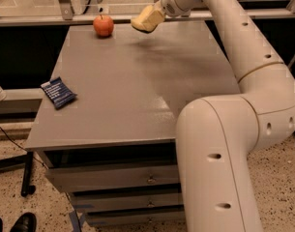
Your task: Move sponge near apple
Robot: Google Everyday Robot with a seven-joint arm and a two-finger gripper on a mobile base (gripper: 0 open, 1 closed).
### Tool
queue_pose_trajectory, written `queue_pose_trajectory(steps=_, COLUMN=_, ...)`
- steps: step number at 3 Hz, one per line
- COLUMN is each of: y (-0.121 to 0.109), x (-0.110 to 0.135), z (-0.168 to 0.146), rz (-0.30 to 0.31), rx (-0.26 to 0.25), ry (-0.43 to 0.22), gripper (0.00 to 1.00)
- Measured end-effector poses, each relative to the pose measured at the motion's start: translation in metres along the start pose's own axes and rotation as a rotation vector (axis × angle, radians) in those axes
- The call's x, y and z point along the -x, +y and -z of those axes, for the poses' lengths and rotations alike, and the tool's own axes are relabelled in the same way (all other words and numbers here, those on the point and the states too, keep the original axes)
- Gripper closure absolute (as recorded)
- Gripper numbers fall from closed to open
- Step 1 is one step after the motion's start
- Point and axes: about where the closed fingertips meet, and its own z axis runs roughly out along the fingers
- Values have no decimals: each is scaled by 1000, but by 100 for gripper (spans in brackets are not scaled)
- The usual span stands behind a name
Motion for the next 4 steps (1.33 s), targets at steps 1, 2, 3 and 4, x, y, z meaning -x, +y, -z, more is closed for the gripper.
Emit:
queue_pose_trajectory(steps=1, y=8, x=8, z=-11, rz=11, rx=11, ry=17, gripper=100)
queue_pose_trajectory(steps=2, y=14, x=17, z=-20, rz=14, rx=16, ry=14, gripper=100)
queue_pose_trajectory(steps=3, y=21, x=24, z=-27, rz=12, rx=34, ry=9, gripper=82)
queue_pose_trajectory(steps=4, y=28, x=30, z=-35, rz=12, rx=53, ry=0, gripper=58)
